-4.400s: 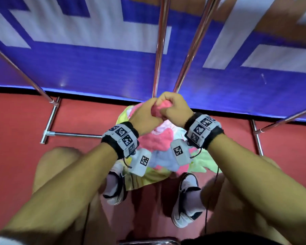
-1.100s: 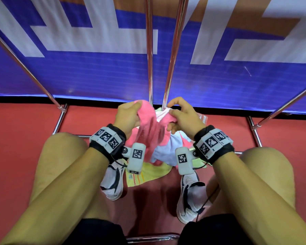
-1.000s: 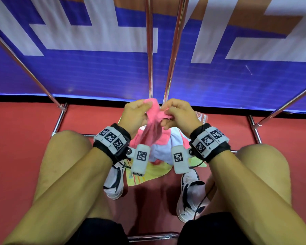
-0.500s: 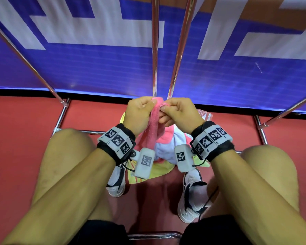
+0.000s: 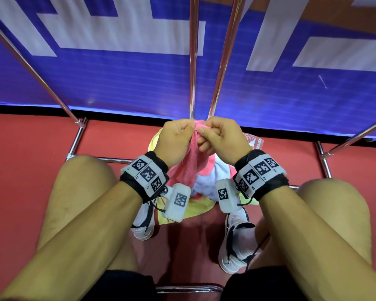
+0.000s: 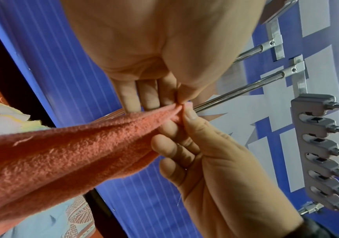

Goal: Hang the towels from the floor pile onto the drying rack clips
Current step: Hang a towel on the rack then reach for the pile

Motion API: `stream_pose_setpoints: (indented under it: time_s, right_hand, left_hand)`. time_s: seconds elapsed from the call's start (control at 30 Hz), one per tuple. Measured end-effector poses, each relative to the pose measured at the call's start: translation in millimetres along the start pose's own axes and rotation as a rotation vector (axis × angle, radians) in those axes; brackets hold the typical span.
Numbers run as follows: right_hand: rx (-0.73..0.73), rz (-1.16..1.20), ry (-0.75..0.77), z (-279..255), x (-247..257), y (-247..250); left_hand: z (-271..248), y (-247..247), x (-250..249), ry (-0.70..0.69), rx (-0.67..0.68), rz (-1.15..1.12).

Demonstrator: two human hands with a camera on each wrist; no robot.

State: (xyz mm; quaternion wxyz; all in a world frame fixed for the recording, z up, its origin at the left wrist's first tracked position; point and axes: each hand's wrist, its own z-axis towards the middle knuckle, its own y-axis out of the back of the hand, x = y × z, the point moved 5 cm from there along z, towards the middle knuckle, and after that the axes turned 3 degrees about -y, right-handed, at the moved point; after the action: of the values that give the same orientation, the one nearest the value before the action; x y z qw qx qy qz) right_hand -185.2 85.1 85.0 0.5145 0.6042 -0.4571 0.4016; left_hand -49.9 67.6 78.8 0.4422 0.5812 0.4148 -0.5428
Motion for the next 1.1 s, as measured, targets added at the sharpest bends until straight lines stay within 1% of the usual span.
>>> stream_pose_setpoints:
  time_s: [0.1,0.23,0.3,0.43,0.53,0.67,0.77,0.83,0.9,1.03,1.1]
  right_hand:
    - [-0.029,-0.007,0.018,0,1,2]
    - [-0.042,-0.019,-0.011,0,1,4]
    - [-0.040,-0.022,-0.025,0,0,5]
    - [-0.050,-0.029,-0.047,-2,0,9]
    - [-0.049,-0.057,-0.041,-1,-3,10]
    - [-0.063,-0.093,-0.026,0,-4,13]
    - [-0.063,-0.142,0.033,1,-1,14]
    - [-0.083,-0.255,0.105,1,2,15]
    - [-0.085,-0.385,0.119,2,4,16]
    - [-0.004,-0.511,0.065,4,0,19]
    - [0.060,-0.526,0.061,3,-6,18]
  left_hand:
    - [-1,-2,-2,0.010,0.001,-0.012]
    - [-1,-3,-1,0.041,0.009,0.008]
    - [-1,-5,0,0.053,0.039,0.006]
    - [-3,-7,-2,0.019,0.081,-0.004]
    - [-2,-6,-2,-0.013,0.093,0.034]
    - [0,-2,3,0.006,0.058,0.061]
    - [1,0,1,0.028,0.045,0.003]
    - [2,0,-3,0.015,0.053,-0.010]
    - [5,4,-6,-0.010,0.040,0.009]
    - [8,17,-13,-0.034,-0.024,-0.063]
    - [11,28,-15,-0.029,-0.105,-0.141]
